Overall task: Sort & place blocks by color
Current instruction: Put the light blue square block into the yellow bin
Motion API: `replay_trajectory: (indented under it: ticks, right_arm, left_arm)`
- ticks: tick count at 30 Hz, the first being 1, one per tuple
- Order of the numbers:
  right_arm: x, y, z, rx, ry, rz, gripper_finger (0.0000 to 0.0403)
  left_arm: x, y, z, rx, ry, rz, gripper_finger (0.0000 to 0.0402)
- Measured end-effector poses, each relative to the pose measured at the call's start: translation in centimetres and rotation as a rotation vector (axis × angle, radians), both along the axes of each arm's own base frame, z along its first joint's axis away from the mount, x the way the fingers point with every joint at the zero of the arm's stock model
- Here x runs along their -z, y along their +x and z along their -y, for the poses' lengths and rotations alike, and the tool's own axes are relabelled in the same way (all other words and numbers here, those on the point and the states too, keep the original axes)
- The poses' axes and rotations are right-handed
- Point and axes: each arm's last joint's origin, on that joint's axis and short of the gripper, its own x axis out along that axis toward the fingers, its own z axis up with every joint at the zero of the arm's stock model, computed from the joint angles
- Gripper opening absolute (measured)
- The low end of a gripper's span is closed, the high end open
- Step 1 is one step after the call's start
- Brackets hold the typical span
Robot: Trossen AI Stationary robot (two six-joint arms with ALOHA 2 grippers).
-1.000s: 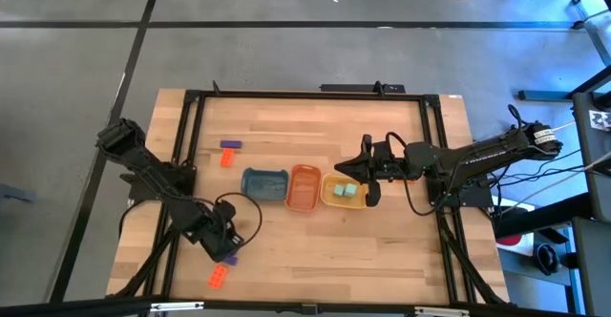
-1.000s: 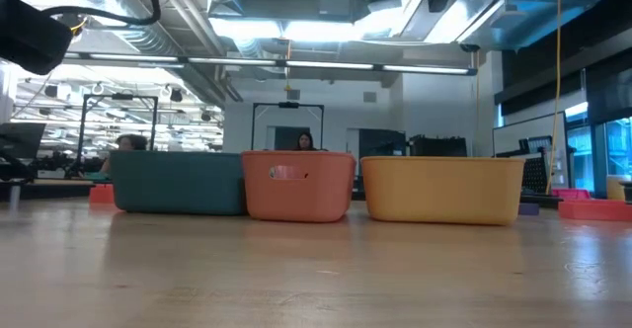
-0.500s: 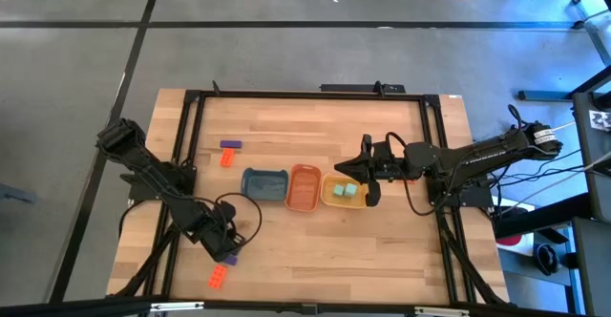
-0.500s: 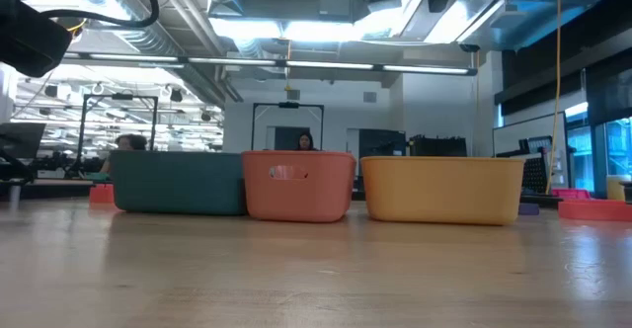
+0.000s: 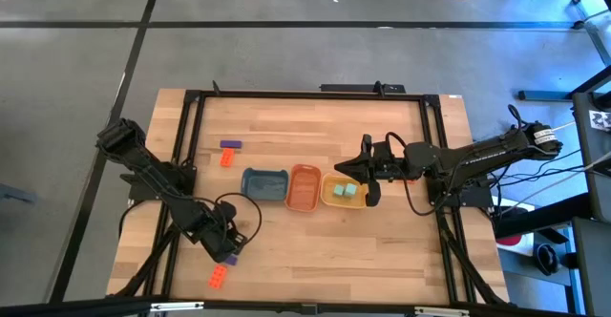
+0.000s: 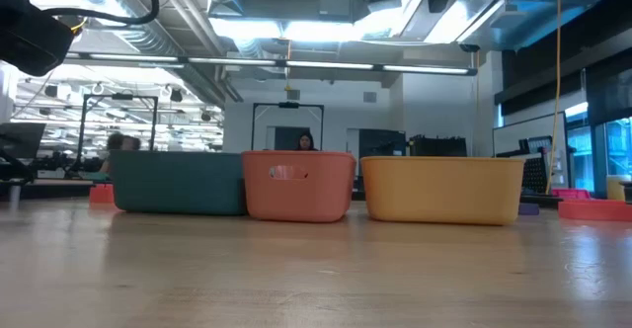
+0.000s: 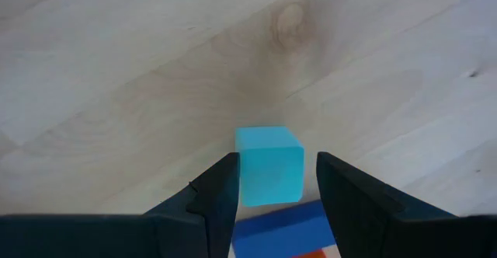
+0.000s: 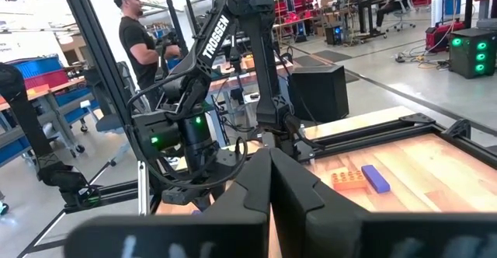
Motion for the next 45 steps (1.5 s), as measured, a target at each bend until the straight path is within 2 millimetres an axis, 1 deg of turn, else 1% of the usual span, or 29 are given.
replay_trajectory:
  ticks: [3,8,15,23,28,31,33,37,39,42,45]
  right_arm:
    - [0.0,0.0,0.0,0.0,0.0,0.0,0.0005]
    - [0.0,0.0,0.0,0.0,0.0,-0.001,0.0005]
    - [0.0,0.0,0.0,0.001,-0.001,-0.005,0.0005]
    - [0.1,0.0,0.0,0.001,-0.001,-0.006,0.0005]
    - [0.1,0.0,0.0,0.001,-0.001,-0.006,0.0005]
    - [0.1,0.0,0.0,0.001,-0.001,-0.006,0.0005]
    - [0.1,0.0,0.0,0.001,-0.001,-0.006,0.0005]
    - [0.1,0.0,0.0,0.001,-0.001,-0.006,0.0005]
    - [0.1,0.0,0.0,0.001,-0.001,-0.006,0.0005]
    - [0.1,0.0,0.0,0.001,-0.001,-0.006,0.0005]
    - [0.1,0.0,0.0,0.001,-0.001,-0.006,0.0005]
  left_arm:
    - [0.2,0.1,0.1,0.0,0.004,-0.004,0.0165]
    - [1.1,0.5,0.7,0.01,-0.023,-0.025,0.0165]
    - [2.2,0.8,1.0,0.011,-0.009,-0.05,0.0165]
    - [2.3,0.8,1.0,0.019,-0.005,-0.055,0.0165]
    - [2.3,0.8,1.0,0.02,-0.008,-0.056,0.0165]
    - [2.3,0.8,1.0,0.048,-0.014,-0.064,0.0164]
    - [2.3,0.8,1.0,0.065,-0.014,-0.064,0.0157]
    - [2.2,0.8,1.0,0.095,-0.013,-0.063,0.0127]
    - [2.2,0.8,1.0,0.121,-0.019,-0.068,0.0124]
    - [1.6,0.8,0.7,0.17,-0.03,-0.055,0.0124]
    - [0.0,1.0,-0.2,0.212,-0.033,0.015,0.0124]
